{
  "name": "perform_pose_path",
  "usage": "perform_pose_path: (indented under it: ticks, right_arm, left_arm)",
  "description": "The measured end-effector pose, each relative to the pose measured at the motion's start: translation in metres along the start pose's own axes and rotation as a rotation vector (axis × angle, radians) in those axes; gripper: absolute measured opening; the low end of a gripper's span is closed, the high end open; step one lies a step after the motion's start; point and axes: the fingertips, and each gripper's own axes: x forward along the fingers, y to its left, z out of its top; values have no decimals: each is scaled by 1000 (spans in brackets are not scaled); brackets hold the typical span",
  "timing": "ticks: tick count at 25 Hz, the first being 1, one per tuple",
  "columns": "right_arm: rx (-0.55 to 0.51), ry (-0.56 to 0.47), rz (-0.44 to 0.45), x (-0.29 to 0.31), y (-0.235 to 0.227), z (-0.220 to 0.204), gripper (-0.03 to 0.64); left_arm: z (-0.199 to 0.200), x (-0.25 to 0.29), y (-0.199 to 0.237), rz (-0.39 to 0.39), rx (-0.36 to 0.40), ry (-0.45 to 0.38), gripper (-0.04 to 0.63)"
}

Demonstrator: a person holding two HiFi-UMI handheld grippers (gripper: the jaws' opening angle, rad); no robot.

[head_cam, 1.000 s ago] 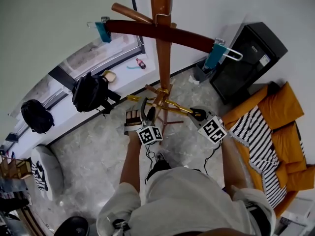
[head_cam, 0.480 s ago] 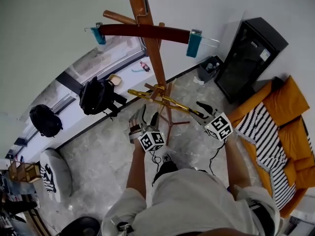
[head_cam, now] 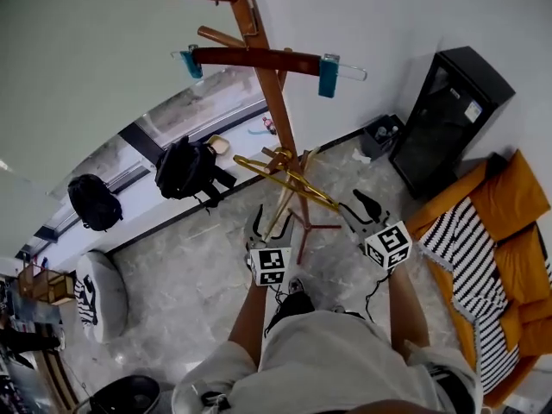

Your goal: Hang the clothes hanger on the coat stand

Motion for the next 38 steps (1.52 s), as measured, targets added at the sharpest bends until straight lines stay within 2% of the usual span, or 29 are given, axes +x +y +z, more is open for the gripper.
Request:
perform_pose_path:
  ticks: [3,5,6,9,13,18,23,27,31,34,38]
  right_arm:
    - [-20,-51,-21,-6,12,17,192]
    - [-36,-78,-43,-11,18,27,176]
    - [-38,-89,-59,-14,21,30,157]
    - [-31,-107,-89,-25,34,31,39]
    - [-24,-90,-87,-39,51,19,9]
    - [-35,-79,-86,-64,69,11,5]
    - [-56,-109,-66,-90,95,11,5]
    - [-76,-124,-76,-106,103,18,4]
    - [-54,-128,-90,-111,106,21,5]
    - [-67,-158,-112,-115,107,35,5]
    - [-92,-144,-161,-121,104,48,5]
  left_arm:
    - [15,-16,-4,12,-121,-23,318]
    - [24,-26,-11,22,-174,-42,252]
    - [27,-31,-14,31,-187,-50,209]
    - [29,-48,-23,67,-196,-55,103]
    - [28,-73,-39,111,-203,-62,11]
    - [27,-112,-53,162,-243,-90,9]
    - [18,-153,-65,219,-271,-83,9]
    - [18,-167,-77,225,-273,-71,11]
    - [31,-173,-77,203,-277,-96,9]
    - [43,-179,-70,199,-262,-116,9]
    - [63,-182,-62,188,-170,-142,11]
